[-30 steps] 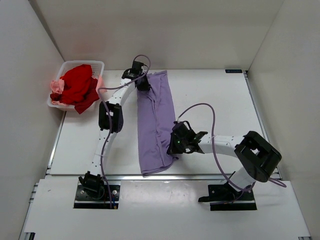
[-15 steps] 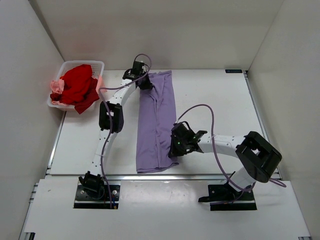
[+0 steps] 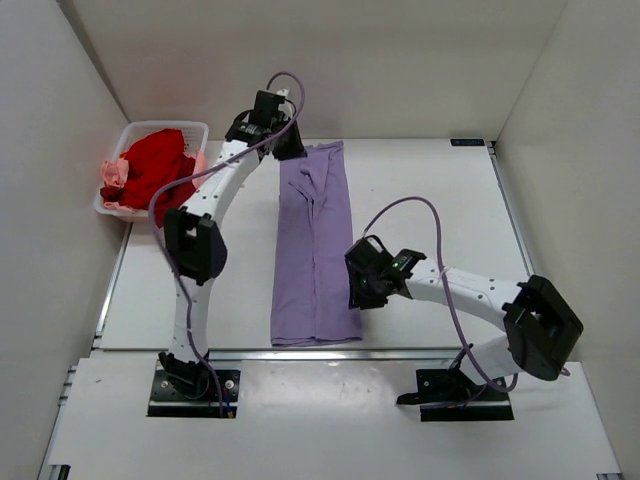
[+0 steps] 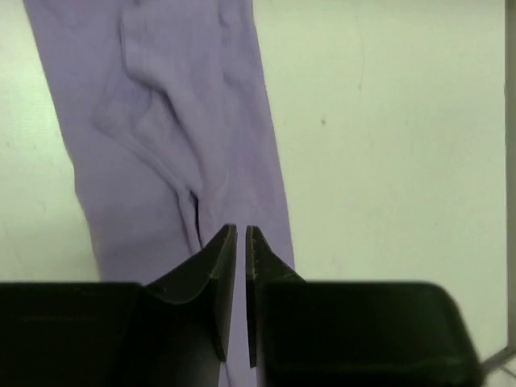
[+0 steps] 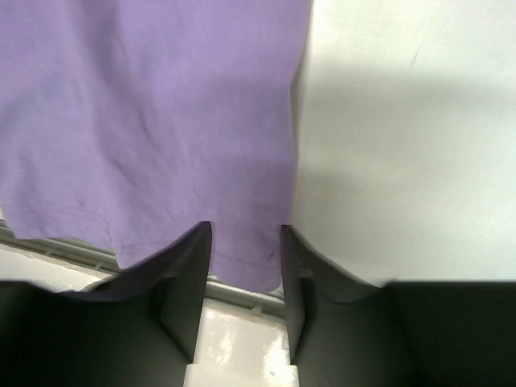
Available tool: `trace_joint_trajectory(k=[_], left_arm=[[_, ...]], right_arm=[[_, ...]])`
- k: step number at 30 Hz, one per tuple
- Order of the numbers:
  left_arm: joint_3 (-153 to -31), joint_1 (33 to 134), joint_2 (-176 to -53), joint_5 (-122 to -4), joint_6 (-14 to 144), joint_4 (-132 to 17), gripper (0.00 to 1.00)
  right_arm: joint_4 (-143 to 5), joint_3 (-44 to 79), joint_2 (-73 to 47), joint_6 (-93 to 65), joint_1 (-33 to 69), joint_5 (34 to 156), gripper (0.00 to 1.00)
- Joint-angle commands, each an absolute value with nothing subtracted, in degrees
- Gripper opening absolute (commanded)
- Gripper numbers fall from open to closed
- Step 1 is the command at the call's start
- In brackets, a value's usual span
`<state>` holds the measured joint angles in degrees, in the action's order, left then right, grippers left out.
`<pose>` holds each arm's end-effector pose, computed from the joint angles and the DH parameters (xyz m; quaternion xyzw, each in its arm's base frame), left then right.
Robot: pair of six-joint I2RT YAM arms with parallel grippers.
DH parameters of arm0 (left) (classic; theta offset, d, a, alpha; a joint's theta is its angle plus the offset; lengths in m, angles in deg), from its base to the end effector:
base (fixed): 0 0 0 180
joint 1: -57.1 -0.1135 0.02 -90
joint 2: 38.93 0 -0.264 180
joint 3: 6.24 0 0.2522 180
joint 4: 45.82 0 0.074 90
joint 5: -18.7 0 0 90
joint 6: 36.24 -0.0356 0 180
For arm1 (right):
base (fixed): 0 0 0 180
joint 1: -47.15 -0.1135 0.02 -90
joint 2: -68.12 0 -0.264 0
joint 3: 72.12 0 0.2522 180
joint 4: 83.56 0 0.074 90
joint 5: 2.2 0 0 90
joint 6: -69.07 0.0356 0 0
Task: Fold and stack the t-shirts
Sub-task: Rotate the tshirt 90 degrees, then grab the bottom of the folded rectangular tshirt with both arms
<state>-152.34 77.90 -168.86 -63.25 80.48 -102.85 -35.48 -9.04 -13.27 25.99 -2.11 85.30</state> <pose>0.4790 -0.1873 0.3147 -0.0177 0.9075 -0.2255 0.3539 0.1733 0.1989 0.1949 -0.0155 0.9785 0.1379 0.1525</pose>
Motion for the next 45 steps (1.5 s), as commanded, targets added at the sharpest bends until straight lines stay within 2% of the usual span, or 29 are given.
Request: trace_joint_trajectory(k=[1,2,4,7,11,12,18,30,31,32,33,34,39,42,45], left_arm=[[-126.5,80.1,-152.2,-63.4,76.1,-105.9,0.22],[-120.5,80.8,-145.3,-63.4,76.9,-104.0,0.24],[-101.1,81.4,-136.9,-62.0,77.9,-100.3,0.28],[-84.8,82.8,-126.2,-60.1,78.4,-97.9,0.36],[-69.9,83.0,-115.2,-58.1,80.0,-94.7,0.44],[-68.3,83.1,-113.1,-58.2,81.0,-94.3,0.47],[-53.5,85.5,-107.0,-56.5,87.3,-88.1,0.47],[-45.2,92.0,-104.9,-58.5,94.0,-85.3,0.50],[-44.8,92.3,-104.7,-58.6,95.3,-84.0,0.50],[-44.4,92.6,-104.9,-58.7,96.4,-83.3,0.40],[-43.9,93.1,-104.9,-58.5,96.7,-82.2,0.13],[-43.6,93.7,-105.1,-57.9,97.3,-82.3,0.00],[-43.0,98.9,-98.7,-58.4,102.6,-86.0,0.00],[-38.8,96.8,-94.5,-56.5,103.7,-85.8,0.00],[-40.0,93.8,-94.0,-57.0,101.0,-88.4,0.00]], right_arm=[[-32.8,-6.1,-10.2,21.7,0.7,81.6,0.39],[-34.0,-6.8,-9.5,21.2,2.4,82.5,0.40],[-35.5,-8.6,-7.7,21.1,4.0,85.9,0.45],[-37.0,-11.0,-6.7,21.9,4.7,89.6,0.47],[-40.8,-15.4,-6.0,24.1,4.1,94.2,0.47],[-41.2,-16.7,-6.2,24.5,3.9,95.0,0.47],[-46.0,-22.7,-4.9,28.1,4.1,98.5,0.47],[-53.7,-27.0,-7.8,32.2,1.4,104.4,0.46],[-53.8,-26.8,-8.3,32.3,1.4,104.5,0.38],[-54.8,-27.2,-8.8,32.3,1.5,104.9,0.30],[-55.1,-27.3,-9.0,32.1,1.4,105.4,0.01],[-55.7,-27.3,-9.4,32.2,1.3,107.1,0.00],[-50.1,-26.1,-6.5,33.6,-3.6,108.0,0.00],[-51.4,-29.2,-3.3,35.2,-3.7,111.4,0.00],[-50.0,-29.7,-2.4,33.6,-1.5,113.0,0.00]])
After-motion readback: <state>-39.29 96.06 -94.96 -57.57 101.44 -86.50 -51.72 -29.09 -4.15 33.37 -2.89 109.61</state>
